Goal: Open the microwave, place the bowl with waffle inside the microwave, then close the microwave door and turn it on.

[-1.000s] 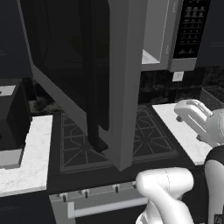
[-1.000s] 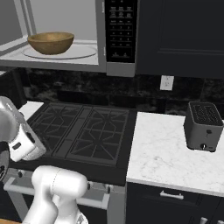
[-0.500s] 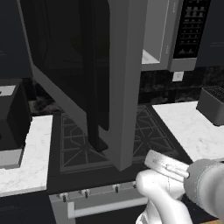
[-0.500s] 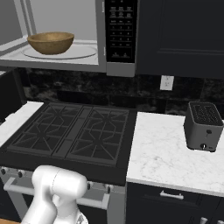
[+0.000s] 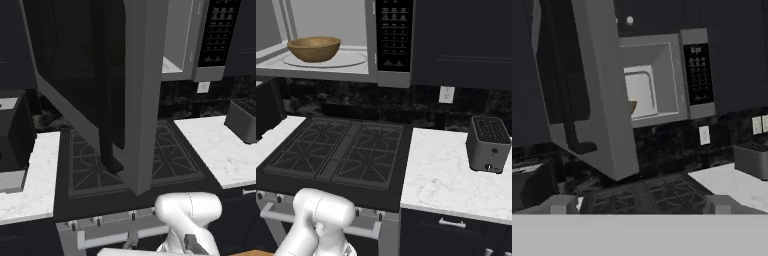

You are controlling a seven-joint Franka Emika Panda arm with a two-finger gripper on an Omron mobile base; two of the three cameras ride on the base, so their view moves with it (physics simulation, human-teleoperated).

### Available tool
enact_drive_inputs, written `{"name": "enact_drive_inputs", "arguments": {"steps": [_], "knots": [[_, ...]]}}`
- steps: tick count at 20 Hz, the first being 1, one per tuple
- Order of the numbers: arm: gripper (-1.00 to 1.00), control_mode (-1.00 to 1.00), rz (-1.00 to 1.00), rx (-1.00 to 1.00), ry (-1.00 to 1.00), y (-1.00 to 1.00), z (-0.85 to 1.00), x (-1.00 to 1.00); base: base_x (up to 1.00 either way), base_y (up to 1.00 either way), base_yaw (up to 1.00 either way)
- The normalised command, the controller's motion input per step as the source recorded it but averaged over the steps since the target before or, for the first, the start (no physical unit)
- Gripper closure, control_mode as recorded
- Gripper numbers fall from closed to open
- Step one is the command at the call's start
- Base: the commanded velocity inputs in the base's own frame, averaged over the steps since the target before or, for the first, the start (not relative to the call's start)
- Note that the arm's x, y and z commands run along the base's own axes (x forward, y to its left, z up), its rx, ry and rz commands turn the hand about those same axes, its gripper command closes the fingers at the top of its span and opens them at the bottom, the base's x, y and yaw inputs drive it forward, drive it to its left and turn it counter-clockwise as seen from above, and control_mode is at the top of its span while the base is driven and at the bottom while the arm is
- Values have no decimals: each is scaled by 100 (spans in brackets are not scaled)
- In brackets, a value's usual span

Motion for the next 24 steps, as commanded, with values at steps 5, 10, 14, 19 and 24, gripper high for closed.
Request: {"name": "enact_drive_inputs", "arguments": {"steps": [5,10,14,19,24], "knots": [[-100,-100,-31,-10,-19,68,42,81,0,0,0],[-100,-100,-33,0,-10,7,54,100,0,0,0],[-100,-100,-30,0,-10,-19,51,95,0,0,0],[-100,-100,-22,0,0,-44,21,100,0,0,0],[-100,-100,-7,3,-1,-98,13,96,0,0,0]]}}
